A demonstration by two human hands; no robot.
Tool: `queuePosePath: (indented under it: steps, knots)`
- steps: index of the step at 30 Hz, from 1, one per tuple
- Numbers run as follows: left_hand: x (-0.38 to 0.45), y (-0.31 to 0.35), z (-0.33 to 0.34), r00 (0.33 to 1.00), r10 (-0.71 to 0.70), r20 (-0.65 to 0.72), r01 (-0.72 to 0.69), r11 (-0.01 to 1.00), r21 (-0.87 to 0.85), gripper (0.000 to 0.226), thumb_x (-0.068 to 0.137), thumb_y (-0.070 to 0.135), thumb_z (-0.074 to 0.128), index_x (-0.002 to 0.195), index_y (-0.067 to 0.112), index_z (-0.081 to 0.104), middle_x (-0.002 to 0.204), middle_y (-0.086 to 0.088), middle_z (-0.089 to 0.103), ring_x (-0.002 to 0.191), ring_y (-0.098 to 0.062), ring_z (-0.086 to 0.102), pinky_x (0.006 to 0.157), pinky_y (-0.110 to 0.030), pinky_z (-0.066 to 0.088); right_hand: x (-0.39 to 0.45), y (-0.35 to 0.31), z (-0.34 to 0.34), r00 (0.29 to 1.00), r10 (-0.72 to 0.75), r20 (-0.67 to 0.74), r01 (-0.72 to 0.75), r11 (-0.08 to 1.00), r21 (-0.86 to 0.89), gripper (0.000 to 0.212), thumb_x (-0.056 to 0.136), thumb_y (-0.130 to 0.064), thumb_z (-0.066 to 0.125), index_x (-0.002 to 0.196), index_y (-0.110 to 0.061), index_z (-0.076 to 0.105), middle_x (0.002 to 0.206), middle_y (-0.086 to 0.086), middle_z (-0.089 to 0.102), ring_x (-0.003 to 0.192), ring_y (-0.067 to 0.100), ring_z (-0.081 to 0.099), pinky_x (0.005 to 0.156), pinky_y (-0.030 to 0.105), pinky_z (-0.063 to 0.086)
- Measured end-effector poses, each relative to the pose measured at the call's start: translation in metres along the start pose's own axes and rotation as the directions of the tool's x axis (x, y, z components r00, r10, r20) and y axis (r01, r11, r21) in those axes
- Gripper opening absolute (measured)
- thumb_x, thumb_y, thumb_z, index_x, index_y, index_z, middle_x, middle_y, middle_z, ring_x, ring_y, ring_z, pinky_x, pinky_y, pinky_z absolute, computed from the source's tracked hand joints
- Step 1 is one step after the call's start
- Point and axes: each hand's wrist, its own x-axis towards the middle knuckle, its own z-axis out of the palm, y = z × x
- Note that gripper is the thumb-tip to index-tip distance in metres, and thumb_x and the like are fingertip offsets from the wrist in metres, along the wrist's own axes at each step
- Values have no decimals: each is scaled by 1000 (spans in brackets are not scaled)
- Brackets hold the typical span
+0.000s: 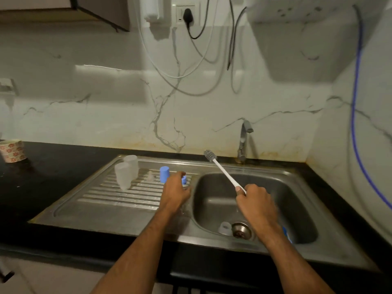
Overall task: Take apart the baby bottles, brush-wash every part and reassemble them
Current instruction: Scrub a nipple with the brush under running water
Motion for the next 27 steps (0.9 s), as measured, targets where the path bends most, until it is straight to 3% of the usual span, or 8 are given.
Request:
queuePosePath:
  steps: [4, 6, 10, 15, 18, 23, 27]
  knots:
    - [-4, 35, 45, 990, 76, 123, -83, 995, 51, 49, 84, 18, 76, 130, 17, 57, 126, -4, 63, 118, -20, 58, 103, -34, 47, 3, 44, -18, 999, 46, -27, -47, 999, -21, 38, 103, -47, 47, 93, -15, 66, 82, 1, 64, 77, 24, 63, 68, 39, 55]
    - [-4, 47, 65, 977, 145, 158, -163, 981, 108, 49, 82, 21, 76, 128, 17, 58, 126, -4, 61, 118, -21, 57, 102, -33, 47, 4, 64, -26, 996, 81, -24, -82, 996, -42, 39, 103, -46, 47, 95, -12, 66, 87, 5, 65, 82, 29, 64, 67, 37, 51]
    - [-1, 68, 104, 946, 189, 263, -243, 951, 193, 60, 82, 24, 77, 137, 14, 55, 137, -5, 57, 127, -21, 53, 111, -32, 40, 11, 99, -32, 988, 151, -20, -152, 987, -58, 39, 104, -45, 48, 97, -11, 65, 81, 2, 57, 76, 24, 59, 66, 35, 47]
    - [6, 88, 152, 883, 238, 406, -342, 917, 206, 56, 83, 25, 77, 134, 14, 56, 132, -5, 58, 123, -22, 56, 107, -33, 45, 25, 138, -31, 978, 206, -14, -207, 975, -83, 39, 103, -46, 45, 100, -13, 66, 95, 7, 66, 80, 26, 57, 68, 34, 44]
    - [13, 96, 182, 815, 281, 506, -422, 887, 188, 50, 84, 26, 76, 130, 14, 59, 129, -5, 59, 120, -23, 57, 102, -34, 47, 34, 152, -29, 973, 231, 2, -229, 968, -107, 37, 104, -46, 45, 101, -14, 65, 84, 1, 57, 72, 16, 51, 62, 30, 39]
    - [31, 111, 231, 654, 344, 674, -559, 820, 125, 48, 87, 30, 75, 130, 16, 61, 129, -4, 62, 118, -21, 58, 97, -31, 46, 55, 165, -24, 973, 231, 13, -227, 965, -130, 35, 105, -44, 44, 104, -15, 65, 87, -1, 55, 79, 17, 53, 68, 31, 40]
    - [43, 111, 267, 539, 309, 784, -610, 785, 110, 47, 84, 27, 78, 127, 16, 63, 121, -3, 67, 109, -20, 63, 93, -32, 51, 72, 172, -18, 971, 237, 27, -229, 958, -174, 36, 105, -43, 45, 107, -14, 66, 85, 0, 54, 79, 17, 52, 69, 30, 41]
